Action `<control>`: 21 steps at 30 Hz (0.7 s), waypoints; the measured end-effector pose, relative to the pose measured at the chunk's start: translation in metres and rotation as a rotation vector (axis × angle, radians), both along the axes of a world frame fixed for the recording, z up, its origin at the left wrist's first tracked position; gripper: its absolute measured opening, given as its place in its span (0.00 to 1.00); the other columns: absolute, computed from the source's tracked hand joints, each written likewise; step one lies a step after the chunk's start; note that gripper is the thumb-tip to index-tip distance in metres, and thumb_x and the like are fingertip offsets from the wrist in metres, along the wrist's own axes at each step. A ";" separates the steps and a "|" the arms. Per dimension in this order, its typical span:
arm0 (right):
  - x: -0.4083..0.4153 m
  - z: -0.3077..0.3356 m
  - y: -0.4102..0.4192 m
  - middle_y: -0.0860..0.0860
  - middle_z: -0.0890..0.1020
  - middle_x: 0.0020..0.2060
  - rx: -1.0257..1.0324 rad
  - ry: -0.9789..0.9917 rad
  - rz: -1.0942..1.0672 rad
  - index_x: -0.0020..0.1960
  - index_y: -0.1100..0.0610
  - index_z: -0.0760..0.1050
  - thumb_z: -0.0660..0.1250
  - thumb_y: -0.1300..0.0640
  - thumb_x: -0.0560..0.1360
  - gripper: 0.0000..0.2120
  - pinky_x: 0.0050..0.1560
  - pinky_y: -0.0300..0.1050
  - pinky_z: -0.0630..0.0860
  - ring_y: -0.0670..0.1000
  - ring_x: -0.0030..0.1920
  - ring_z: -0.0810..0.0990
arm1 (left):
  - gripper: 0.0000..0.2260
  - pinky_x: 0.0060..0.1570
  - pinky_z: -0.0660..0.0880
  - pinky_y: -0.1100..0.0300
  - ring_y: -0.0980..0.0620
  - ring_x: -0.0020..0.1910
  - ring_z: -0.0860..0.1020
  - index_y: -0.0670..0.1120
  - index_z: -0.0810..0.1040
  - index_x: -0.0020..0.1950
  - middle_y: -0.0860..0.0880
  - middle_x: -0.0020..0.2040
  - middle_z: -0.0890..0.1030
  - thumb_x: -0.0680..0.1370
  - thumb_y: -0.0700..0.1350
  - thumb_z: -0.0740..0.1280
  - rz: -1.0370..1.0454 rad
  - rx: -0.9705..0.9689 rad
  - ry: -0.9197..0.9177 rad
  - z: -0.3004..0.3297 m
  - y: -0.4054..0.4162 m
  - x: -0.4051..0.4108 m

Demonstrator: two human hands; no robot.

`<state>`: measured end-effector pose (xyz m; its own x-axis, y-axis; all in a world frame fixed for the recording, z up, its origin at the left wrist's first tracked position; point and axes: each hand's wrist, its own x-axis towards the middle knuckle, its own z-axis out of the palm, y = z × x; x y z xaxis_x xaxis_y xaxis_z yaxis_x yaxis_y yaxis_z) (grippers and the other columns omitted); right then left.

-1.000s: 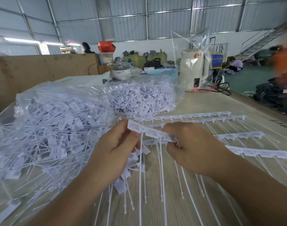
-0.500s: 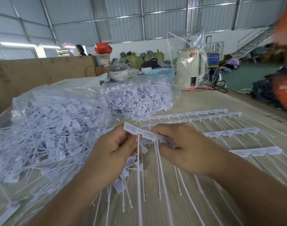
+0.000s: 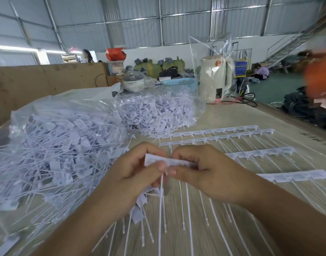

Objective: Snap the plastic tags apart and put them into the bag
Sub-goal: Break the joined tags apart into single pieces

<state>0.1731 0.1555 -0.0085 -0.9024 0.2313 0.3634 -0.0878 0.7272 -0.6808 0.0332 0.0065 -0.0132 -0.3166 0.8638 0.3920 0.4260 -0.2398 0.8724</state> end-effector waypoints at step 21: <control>0.000 0.010 -0.029 0.40 0.77 0.30 0.071 0.219 -0.154 0.37 0.50 0.74 0.61 0.50 0.76 0.10 0.35 0.43 0.72 0.46 0.33 0.76 | 0.03 0.29 0.72 0.63 0.51 0.28 0.74 0.52 0.84 0.43 0.46 0.30 0.80 0.72 0.45 0.71 0.136 0.185 -0.276 0.002 0.012 0.024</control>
<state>0.1728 0.1262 0.0018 -0.7570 0.3265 0.5659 -0.1117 0.7887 -0.6045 0.0575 0.0182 -0.0112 -0.5396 0.7290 0.4212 0.2191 -0.3615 0.9063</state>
